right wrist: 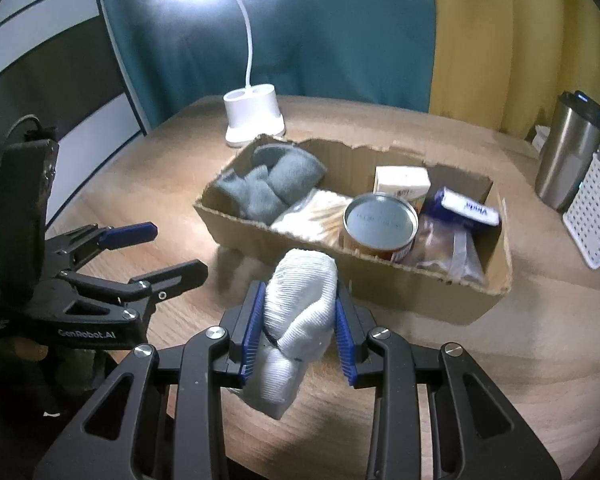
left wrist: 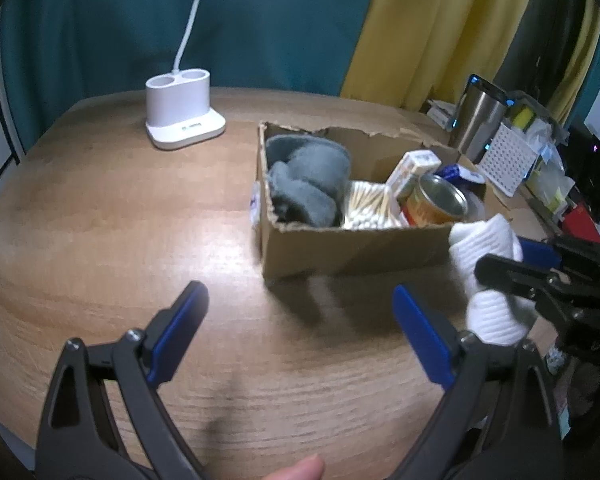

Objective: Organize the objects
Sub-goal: 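Lift the white socks with the right tool and carry them over the box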

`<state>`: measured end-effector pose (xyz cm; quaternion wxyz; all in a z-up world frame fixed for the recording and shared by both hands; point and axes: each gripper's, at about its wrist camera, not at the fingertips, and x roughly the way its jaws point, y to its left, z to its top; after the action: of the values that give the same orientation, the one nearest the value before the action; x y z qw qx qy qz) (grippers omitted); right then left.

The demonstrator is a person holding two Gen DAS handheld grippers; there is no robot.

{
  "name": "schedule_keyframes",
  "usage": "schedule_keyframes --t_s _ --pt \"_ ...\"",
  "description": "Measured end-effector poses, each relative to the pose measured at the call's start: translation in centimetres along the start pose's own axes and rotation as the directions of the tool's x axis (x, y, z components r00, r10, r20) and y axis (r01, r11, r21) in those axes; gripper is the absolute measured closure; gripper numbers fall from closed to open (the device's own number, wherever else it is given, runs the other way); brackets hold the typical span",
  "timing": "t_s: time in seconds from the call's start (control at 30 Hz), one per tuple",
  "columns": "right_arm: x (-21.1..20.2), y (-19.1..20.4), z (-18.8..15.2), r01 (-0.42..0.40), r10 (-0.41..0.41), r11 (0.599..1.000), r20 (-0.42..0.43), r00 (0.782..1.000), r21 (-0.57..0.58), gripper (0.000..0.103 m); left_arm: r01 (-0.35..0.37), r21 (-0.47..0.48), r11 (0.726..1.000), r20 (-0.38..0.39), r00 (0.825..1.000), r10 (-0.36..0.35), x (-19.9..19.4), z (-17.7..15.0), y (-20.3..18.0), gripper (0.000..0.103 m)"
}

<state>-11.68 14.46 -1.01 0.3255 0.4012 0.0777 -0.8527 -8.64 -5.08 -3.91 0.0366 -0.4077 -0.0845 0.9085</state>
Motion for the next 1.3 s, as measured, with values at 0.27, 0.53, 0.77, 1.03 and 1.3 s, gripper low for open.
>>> schedule_keyframes --t_s 0.27,0.53,0.77,1.03,1.3 --pt "-0.3 -0.2 1.4 -0.008 0.008 1.000 0.017 1.000 -0.014 0.068 0.000 -0.003 1.000 0.010 1.000 0.000 0.1 1.3 0.0 0.008" --pt "0.1 -0.8 2.5 0.000 0.001 1.000 0.019 1.000 -0.019 0.068 0.000 -0.003 1.000 0.022 1.000 0.000 0.3 2.6 0.1 0.008" --pt "0.6 -1.4 3.6 0.006 -0.005 1.000 0.025 1.000 -0.022 0.068 0.005 0.011 1.000 0.030 1.000 -0.005 0.4 3.2 0.1 0.008" --pt "1.5 -1.3 5.1 0.002 -0.001 0.999 0.026 1.000 -0.034 0.068 -0.006 -0.003 1.000 0.039 0.999 0.006 0.6 4.3 1.1 0.008" --pt "2.6 -0.9 6.3 -0.001 0.002 0.999 0.021 1.000 -0.049 0.068 -0.013 -0.017 1.000 0.042 0.999 0.013 0.8 5.0 1.7 0.008"
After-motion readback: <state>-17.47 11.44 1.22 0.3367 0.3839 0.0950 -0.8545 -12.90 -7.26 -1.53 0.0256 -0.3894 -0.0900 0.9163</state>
